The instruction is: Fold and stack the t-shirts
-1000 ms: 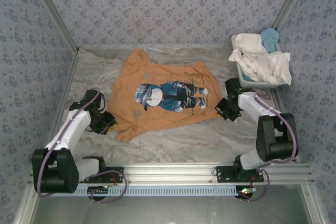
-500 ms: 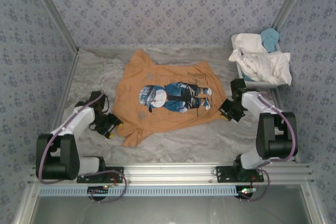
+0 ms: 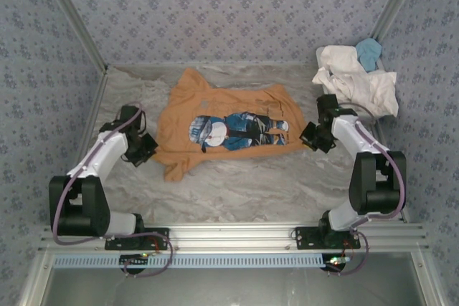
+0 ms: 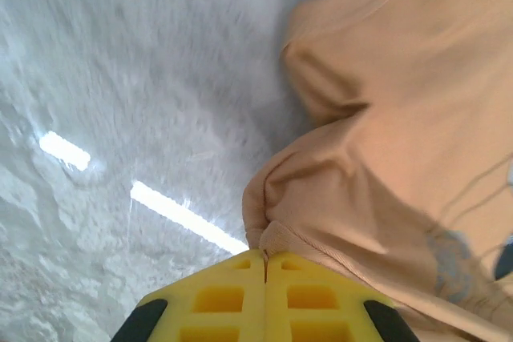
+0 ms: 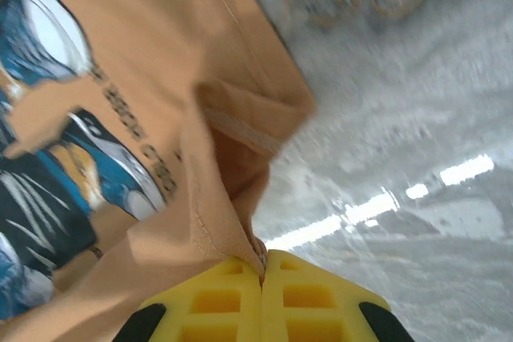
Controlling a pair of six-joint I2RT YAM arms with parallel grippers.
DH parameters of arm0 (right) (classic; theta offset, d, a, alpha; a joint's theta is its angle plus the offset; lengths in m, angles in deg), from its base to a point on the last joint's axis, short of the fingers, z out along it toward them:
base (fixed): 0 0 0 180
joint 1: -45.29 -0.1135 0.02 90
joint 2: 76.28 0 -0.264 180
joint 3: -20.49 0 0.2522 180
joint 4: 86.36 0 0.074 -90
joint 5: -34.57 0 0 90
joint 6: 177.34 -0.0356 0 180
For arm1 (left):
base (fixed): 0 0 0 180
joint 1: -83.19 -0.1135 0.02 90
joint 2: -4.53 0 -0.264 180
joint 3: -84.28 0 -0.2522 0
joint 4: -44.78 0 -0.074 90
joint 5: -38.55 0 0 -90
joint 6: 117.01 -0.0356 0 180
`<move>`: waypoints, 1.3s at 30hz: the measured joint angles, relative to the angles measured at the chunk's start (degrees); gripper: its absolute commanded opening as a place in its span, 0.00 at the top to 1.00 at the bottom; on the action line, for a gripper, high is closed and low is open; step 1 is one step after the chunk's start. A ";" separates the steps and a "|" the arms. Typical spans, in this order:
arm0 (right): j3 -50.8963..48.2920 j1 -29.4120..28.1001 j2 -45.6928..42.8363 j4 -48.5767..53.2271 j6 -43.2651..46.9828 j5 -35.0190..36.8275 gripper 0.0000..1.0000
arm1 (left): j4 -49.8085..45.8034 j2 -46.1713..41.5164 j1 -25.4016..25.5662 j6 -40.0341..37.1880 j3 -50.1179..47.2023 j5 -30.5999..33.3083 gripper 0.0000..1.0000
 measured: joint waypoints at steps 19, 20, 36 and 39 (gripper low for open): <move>9.51 -4.28 11.28 -1.95 1.18 -0.02 1.00 | 10.51 13.22 0.96 -11.08 12.74 6.97 0.51; 9.49 -4.37 11.28 -1.81 1.18 -0.02 1.00 | 10.64 10.51 1.57 -10.93 10.60 6.80 0.53; 7.54 -4.37 10.62 -1.68 1.18 -0.31 1.00 | 12.44 9.31 3.48 -9.77 -6.64 -4.39 0.56; 6.51 -4.37 10.25 -1.29 1.18 -0.48 1.00 | 10.93 11.76 4.46 -10.05 -4.68 -3.15 0.62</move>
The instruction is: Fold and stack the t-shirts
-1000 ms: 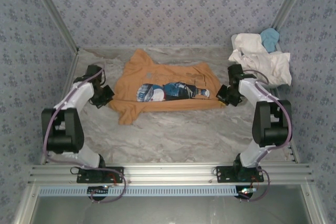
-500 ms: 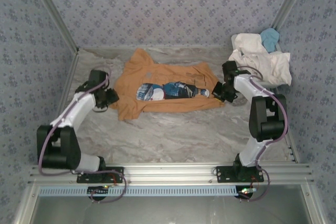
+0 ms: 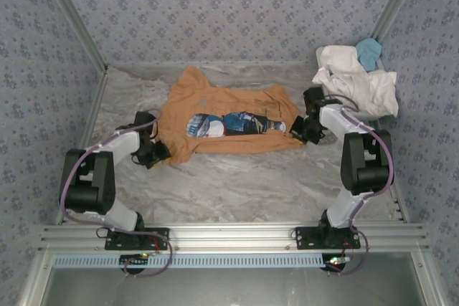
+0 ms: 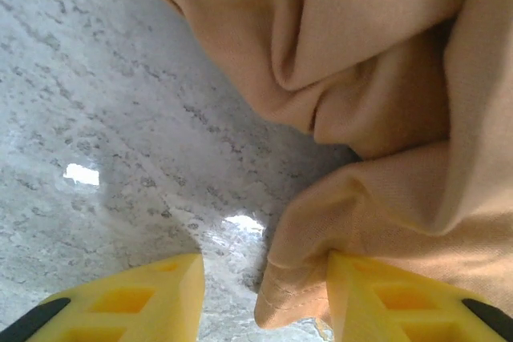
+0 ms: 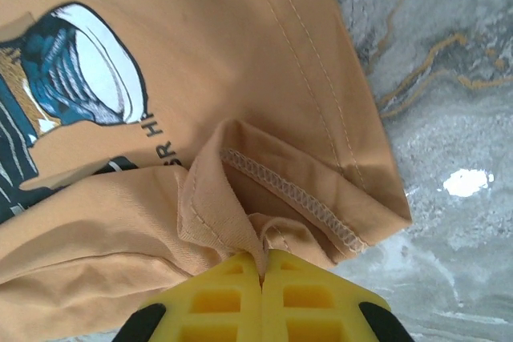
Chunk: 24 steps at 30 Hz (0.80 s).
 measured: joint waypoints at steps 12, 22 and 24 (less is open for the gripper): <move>-1.75 -0.46 -3.10 0.02 -0.02 0.02 1.00 | -0.92 4.52 4.07 1.79 5.51 4.09 1.00; 4.55 -2.29 -11.34 -0.79 1.14 -1.11 1.00 | -4.98 -15.02 4.07 8.24 13.57 11.43 1.00; 7.54 -2.71 -13.42 -1.84 1.33 -1.33 1.00 | -4.96 -18.93 4.07 10.14 17.40 13.20 1.00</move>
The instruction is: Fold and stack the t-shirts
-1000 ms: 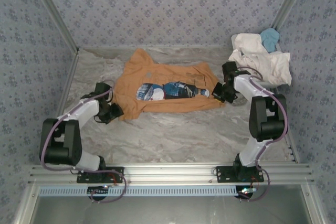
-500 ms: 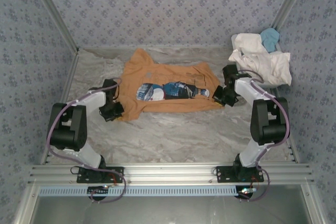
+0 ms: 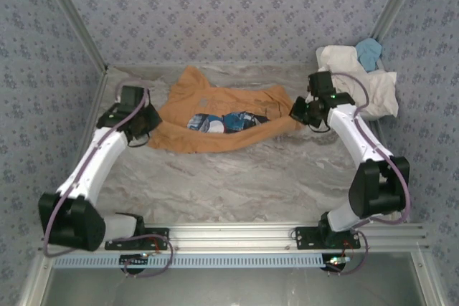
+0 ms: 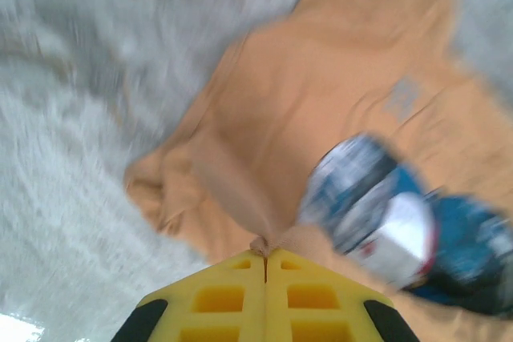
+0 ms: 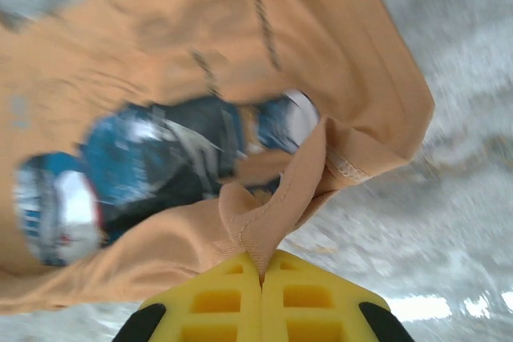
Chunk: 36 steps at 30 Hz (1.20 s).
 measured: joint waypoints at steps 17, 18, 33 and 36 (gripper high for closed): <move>10.21 -5.90 -30.95 -6.84 -1.25 0.20 1.00 | -4.90 -11.23 0.02 0.02 43.15 10.29 1.00; 11.47 -5.88 -30.86 -7.02 -1.46 -0.20 1.00 | -5.07 -9.77 0.02 -0.33 46.58 10.29 1.00; 29.40 2.95 5.75 -14.16 -14.45 -13.53 1.00 | -15.58 39.21 -10.93 -1.29 90.20 -5.81 1.00; 35.78 4.00 10.45 -14.21 -15.52 -14.67 1.00 | -16.63 43.50 -12.52 -0.79 95.73 -9.31 1.00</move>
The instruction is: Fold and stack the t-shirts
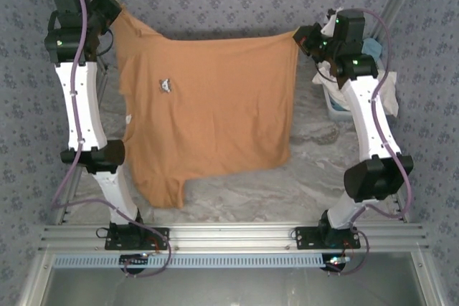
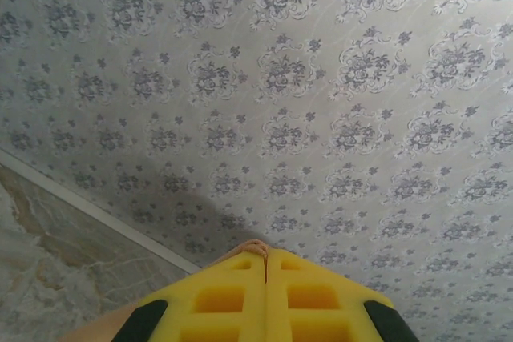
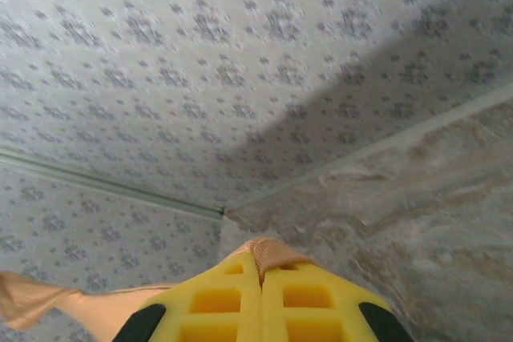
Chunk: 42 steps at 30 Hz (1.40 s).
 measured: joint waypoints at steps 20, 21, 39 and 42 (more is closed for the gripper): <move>-15.23 5.57 -10.75 -4.72 -2.01 -2.14 1.00 | 1.73 -46.12 14.38 4.13 -49.44 0.85 1.00; -19.69 5.29 -12.57 -4.68 -1.95 -1.95 1.00 | 2.25 -50.95 15.02 5.64 -58.93 1.14 1.00; -62.66 -0.48 -24.94 7.39 1.33 8.96 1.00 | 3.45 -65.64 20.52 21.77 -129.26 -3.58 1.00; -62.53 -0.96 -25.99 8.41 1.38 9.66 1.00 | 3.41 -64.28 20.52 22.23 -130.29 -3.54 1.00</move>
